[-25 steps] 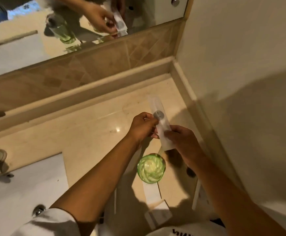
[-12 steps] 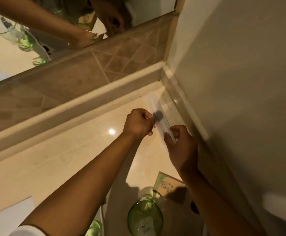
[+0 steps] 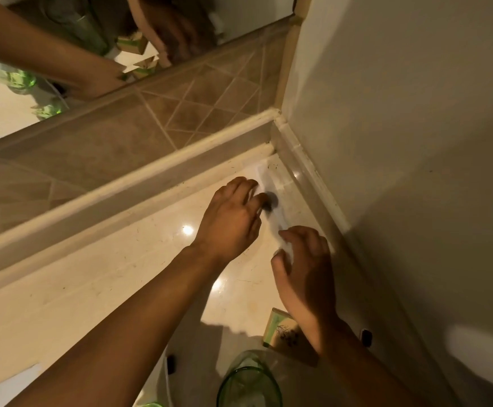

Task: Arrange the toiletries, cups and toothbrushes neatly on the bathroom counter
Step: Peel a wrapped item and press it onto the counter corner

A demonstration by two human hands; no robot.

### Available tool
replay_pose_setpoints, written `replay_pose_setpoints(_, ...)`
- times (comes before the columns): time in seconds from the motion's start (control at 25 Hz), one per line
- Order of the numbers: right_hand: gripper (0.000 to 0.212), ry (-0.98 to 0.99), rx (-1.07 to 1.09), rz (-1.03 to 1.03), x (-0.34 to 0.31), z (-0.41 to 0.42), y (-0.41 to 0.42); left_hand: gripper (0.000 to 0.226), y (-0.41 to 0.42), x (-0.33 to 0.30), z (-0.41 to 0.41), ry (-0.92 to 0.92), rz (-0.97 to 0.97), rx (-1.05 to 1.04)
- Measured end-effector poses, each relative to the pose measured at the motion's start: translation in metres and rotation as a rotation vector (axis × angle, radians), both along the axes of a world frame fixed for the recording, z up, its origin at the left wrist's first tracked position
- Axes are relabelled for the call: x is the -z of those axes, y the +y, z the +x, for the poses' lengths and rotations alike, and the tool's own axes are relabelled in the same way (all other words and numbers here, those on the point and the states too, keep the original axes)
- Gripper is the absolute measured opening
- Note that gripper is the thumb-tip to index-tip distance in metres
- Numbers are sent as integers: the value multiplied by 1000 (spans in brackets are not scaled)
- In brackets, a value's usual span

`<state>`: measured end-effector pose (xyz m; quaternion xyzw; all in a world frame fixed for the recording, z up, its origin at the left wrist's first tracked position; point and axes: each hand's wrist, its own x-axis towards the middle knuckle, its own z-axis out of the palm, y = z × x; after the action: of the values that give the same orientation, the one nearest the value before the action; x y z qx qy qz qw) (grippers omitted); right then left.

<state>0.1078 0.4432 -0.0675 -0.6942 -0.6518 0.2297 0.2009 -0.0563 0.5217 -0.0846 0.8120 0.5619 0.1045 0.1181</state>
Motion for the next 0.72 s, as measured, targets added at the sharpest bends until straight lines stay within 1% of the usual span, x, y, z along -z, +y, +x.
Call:
replay_pose_setpoints(0.08, 42, -105, -65, -38, 7, -1, -4, 42, 1, 2, 0, 85, -77, 44)
replay_pose_setpoints(0.2, 47, -155, -95, -74, 13, 0, -6, 45, 3, 3, 2, 109, -140, 22)
replay_pose_setpoints(0.36, 54, -166, -73, -131, 11, 2, 1, 48, 12, 4, 9, 114, -160, 26)
replay_pose_setpoints(0.52, 60, -115, -39, -195, 5, 2, 11, 56, 23, 5, 15, 98, -201, 28)
replay_pose_setpoints(0.72, 66, -94, -15, -267, 0, 3, 17, 64, 28, 6, 19, 148, -212, 51)
